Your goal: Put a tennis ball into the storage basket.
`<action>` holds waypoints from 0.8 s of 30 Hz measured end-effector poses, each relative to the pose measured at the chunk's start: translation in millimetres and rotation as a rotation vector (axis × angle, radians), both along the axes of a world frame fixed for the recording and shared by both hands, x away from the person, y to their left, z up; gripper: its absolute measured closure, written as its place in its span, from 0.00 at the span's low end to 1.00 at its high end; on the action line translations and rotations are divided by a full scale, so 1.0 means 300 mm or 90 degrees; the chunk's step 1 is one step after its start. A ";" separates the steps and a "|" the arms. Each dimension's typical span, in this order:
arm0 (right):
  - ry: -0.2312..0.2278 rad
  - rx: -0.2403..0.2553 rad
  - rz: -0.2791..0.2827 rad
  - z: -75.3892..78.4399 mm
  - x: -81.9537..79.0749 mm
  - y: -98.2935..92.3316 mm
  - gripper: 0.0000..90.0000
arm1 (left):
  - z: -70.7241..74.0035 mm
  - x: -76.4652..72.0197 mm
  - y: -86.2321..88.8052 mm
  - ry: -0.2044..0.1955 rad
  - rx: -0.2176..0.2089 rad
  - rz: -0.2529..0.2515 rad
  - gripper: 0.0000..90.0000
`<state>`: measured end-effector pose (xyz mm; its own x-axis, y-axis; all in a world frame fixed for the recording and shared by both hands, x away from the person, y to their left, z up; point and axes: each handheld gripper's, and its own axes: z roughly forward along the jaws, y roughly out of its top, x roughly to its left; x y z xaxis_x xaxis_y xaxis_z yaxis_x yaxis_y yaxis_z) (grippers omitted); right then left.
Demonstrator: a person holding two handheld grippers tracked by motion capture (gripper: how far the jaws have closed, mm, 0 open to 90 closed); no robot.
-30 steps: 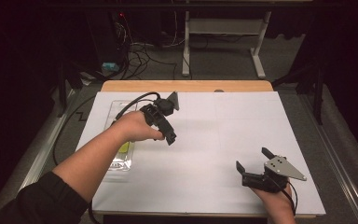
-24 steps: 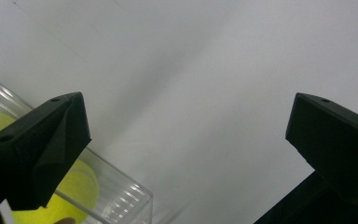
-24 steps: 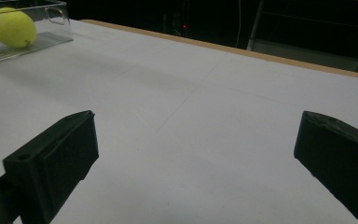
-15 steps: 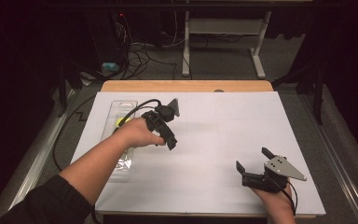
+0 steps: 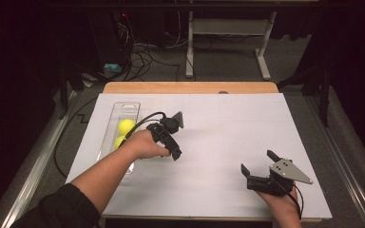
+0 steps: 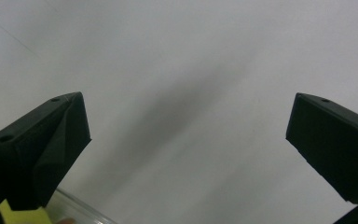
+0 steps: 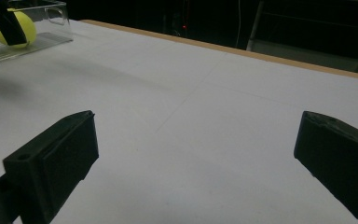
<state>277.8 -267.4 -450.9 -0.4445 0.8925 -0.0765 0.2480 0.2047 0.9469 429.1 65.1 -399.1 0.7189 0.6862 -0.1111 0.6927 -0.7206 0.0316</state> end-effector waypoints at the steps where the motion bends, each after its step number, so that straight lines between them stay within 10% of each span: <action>1: 0.001 0.000 0.000 0.000 -0.001 0.000 0.00 | -0.006 -0.001 0.000 0.000 0.000 -0.001 0.01; 15: 0.000 0.000 0.000 0.001 -0.001 0.000 0.00 | -0.078 -0.031 -0.007 -0.031 0.006 0.000 0.01; 24: -0.003 0.002 -0.001 0.005 -0.004 -0.001 0.00 | -0.105 -0.098 0.059 -0.123 -0.089 0.023 0.00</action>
<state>276.5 -267.6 -449.3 -0.4425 0.8936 -0.0759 0.2446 0.2017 0.9484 399.6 82.9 -430.7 0.7115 0.6993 -0.0692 0.6890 -0.6748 0.2644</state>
